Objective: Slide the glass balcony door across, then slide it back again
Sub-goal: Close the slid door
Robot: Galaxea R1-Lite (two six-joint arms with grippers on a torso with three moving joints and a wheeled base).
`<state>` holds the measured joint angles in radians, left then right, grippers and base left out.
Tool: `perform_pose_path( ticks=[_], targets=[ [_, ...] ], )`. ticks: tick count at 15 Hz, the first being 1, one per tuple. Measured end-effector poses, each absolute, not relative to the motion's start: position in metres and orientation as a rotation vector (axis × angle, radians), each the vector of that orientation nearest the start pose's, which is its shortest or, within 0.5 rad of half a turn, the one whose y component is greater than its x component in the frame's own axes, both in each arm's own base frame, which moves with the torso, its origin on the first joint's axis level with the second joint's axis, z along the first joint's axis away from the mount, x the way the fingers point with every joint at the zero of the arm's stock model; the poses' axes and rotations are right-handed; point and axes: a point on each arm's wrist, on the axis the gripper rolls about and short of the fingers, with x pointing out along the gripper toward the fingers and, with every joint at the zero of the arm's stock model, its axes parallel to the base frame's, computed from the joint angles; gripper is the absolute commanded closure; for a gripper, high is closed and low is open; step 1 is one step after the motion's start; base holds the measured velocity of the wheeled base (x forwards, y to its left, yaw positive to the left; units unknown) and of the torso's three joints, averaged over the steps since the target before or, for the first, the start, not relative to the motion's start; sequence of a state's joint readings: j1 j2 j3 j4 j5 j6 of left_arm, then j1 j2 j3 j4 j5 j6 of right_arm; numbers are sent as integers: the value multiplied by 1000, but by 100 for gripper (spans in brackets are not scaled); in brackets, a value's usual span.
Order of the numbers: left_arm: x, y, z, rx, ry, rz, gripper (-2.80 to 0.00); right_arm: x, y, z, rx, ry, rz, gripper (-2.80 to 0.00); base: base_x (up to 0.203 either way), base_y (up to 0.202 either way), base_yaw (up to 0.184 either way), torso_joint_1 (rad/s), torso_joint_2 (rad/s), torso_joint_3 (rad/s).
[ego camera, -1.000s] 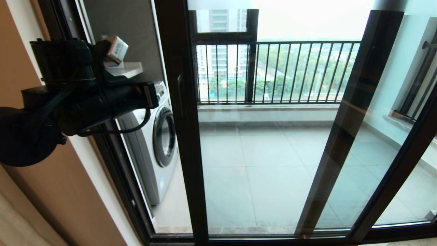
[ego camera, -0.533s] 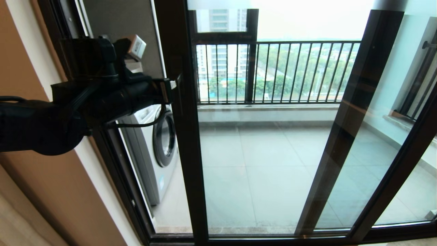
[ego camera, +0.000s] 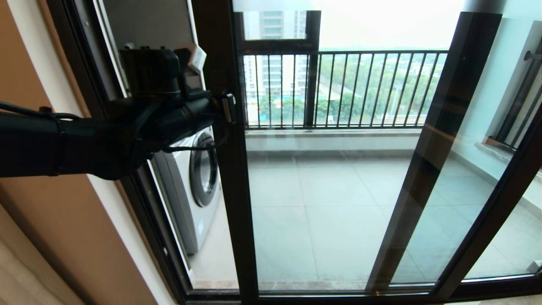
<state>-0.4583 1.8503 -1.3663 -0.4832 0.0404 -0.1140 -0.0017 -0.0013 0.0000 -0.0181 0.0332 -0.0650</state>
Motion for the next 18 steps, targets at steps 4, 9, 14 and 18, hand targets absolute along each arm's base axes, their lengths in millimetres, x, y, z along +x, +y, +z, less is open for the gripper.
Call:
perform_pose_path(
  ticks=[4, 9, 14, 18],
  targets=[
    [350, -181, 270, -113, 17, -416, 0, -23, 1, 77, -66, -20, 31, 0, 0, 0, 0, 0, 0, 0],
    [365, -188, 259, -93, 24, -308, 0, -23, 1, 77, -66, -20, 31, 0, 0, 0, 0, 0, 0, 0],
    [374, -186, 252, -87, 27, -163, 0, -23, 1, 77, -65, -20, 31, 0, 0, 0, 0, 0, 0, 0],
    [378, -183, 249, -86, 29, -146, 0, -23, 1, 77, -65, -20, 31, 0, 0, 0, 0, 0, 0, 0]
  ],
)
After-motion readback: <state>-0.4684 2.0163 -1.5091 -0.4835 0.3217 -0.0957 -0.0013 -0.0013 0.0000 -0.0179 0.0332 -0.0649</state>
